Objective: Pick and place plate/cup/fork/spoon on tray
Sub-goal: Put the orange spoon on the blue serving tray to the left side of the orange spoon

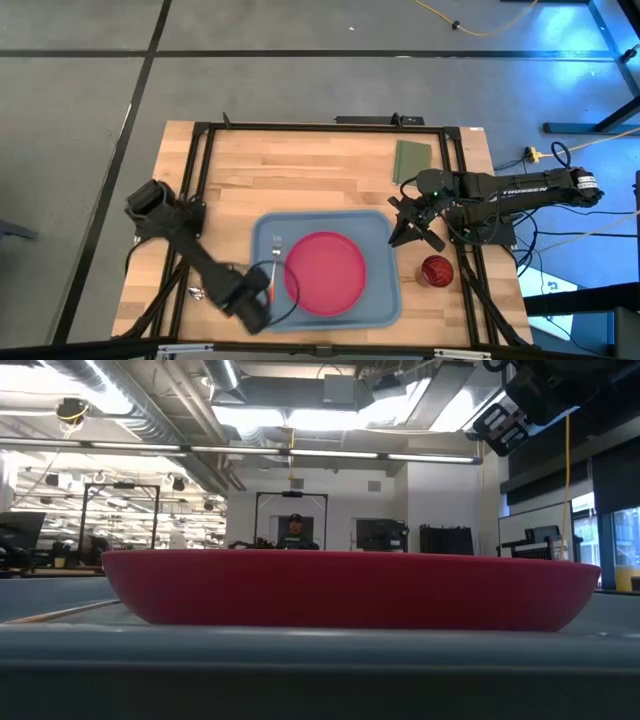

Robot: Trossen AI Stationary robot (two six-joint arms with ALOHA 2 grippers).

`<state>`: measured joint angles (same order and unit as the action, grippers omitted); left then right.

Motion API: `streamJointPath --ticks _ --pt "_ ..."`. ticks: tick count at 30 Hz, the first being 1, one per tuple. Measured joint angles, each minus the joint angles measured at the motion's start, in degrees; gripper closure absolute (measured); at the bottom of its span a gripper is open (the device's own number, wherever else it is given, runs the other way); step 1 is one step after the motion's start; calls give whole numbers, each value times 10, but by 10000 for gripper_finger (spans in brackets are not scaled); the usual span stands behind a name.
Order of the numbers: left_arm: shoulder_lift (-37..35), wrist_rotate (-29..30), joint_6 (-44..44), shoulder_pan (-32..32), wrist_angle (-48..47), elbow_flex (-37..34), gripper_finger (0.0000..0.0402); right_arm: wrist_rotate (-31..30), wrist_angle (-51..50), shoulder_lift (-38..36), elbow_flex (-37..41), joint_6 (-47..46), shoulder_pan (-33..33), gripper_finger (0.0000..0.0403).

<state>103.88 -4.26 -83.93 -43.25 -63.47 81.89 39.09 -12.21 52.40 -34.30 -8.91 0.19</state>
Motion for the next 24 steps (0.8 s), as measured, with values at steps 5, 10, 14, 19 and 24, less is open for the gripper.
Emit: streamJointPath --ticks 5,10,14,19,24 --pt "0 62 40 -73 -11 0 315 -20 6 0 0 2 0 345" --pt "3 106 78 -129 -27 -25 315 -78 11 0 0 1 0 345" --pt "3 73 61 -155 -6 -63 315 -87 12 0 0 1 0 345" --pt "3 36 -29 -158 3 -89 315 -87 12 0 0 3 0 345" --pt "3 17 -291 -154 0 -89 315 -87 12 0 0 2 0 345"
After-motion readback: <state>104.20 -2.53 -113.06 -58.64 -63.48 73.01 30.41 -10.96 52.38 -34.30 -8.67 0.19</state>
